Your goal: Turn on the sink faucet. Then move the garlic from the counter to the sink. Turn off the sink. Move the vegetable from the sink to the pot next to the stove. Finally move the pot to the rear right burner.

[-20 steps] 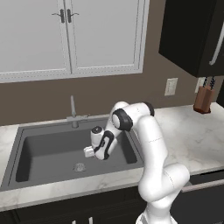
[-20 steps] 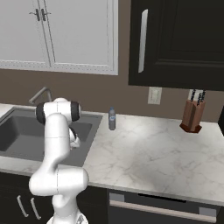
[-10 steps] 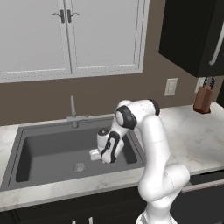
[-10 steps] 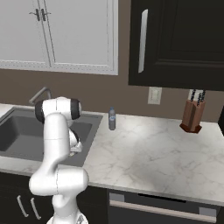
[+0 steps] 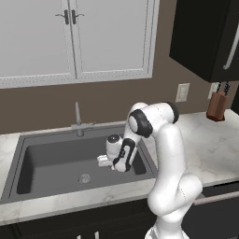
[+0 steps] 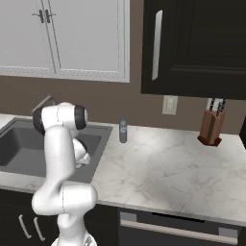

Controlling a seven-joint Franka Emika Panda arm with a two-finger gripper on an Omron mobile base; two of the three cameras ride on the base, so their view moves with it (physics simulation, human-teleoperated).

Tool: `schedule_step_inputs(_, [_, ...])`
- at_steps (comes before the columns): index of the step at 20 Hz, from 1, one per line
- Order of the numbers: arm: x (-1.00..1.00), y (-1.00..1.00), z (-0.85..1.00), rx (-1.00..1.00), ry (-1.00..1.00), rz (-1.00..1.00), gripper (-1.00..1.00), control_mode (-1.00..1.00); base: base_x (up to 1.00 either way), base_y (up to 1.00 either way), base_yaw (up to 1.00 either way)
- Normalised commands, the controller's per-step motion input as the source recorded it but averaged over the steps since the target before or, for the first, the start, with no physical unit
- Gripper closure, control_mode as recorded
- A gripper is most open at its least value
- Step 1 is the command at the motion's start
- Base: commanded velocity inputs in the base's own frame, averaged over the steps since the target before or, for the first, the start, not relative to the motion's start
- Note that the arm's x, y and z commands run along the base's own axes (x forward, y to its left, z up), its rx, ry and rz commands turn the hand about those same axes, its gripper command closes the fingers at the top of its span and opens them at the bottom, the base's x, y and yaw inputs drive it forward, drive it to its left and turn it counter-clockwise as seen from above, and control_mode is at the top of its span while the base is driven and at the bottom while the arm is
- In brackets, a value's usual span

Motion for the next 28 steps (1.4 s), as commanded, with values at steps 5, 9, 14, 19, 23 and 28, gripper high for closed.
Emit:
schedule_step_inputs(5, [-0.27,0.00,0.55,0.00,-0.10,-0.11,1.00,-1.00,0.00,0.00,0.00])
schedule_step_inputs(9, [-0.30,0.00,0.58,0.00,-0.09,-0.16,1.00,-1.00,0.00,0.00,0.00])
schedule_step_inputs(14, [-0.28,-0.01,0.60,0.00,-0.05,-0.17,1.00,-1.00,0.00,0.00,0.00])
schedule_step_inputs(19, [-0.26,-0.07,0.60,0.00,0.00,-0.18,1.00,-1.00,0.00,0.00,0.00])
schedule_step_inputs(23, [-0.12,-0.09,0.70,0.00,0.00,-0.14,1.00,-1.00,0.00,0.00,0.00])
schedule_step_inputs(28, [-0.06,-0.03,0.74,0.00,0.00,-0.08,1.00,-1.00,0.00,0.00,0.00])
